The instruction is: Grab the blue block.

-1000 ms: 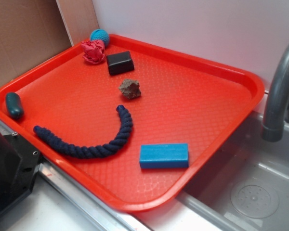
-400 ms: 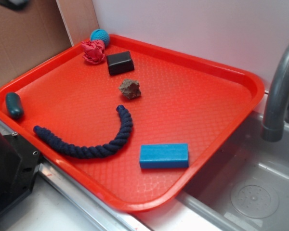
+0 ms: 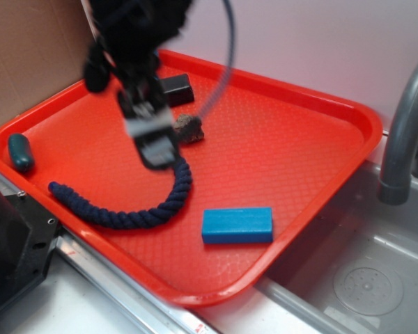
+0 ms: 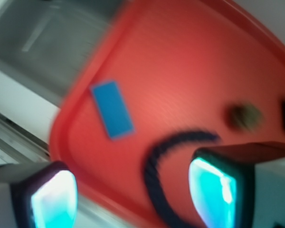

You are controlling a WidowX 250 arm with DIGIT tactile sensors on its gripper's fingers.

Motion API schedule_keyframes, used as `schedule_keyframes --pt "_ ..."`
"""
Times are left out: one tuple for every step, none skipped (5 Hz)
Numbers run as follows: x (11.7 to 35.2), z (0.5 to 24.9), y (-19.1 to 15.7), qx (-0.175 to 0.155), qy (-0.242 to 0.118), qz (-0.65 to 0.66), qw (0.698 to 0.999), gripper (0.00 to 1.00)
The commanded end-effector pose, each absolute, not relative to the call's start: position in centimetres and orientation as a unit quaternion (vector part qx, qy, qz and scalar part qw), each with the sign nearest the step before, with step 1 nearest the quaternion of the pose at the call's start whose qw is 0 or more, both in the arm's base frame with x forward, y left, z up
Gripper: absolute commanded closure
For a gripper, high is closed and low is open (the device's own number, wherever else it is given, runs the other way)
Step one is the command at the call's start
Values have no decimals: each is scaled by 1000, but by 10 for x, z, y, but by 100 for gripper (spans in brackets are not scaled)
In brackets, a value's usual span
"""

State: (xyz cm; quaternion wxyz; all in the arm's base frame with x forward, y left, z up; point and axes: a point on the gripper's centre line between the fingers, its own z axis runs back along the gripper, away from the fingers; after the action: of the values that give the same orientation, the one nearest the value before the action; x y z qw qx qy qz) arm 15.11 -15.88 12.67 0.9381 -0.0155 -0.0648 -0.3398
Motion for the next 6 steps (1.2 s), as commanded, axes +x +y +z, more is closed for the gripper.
schedule_keyframes --pt "151 113 -169 -24 -92 -352 931 0" --pt "151 113 -169 -24 -92 -352 931 0" --pt "151 113 -169 -24 -92 -352 931 0" --pt "163 68 -177 12 -67 -366 928 0" --pt "164 31 -184 8 -19 -398 917 0" --pt "166 24 -180 -5 -19 -407 913 0"
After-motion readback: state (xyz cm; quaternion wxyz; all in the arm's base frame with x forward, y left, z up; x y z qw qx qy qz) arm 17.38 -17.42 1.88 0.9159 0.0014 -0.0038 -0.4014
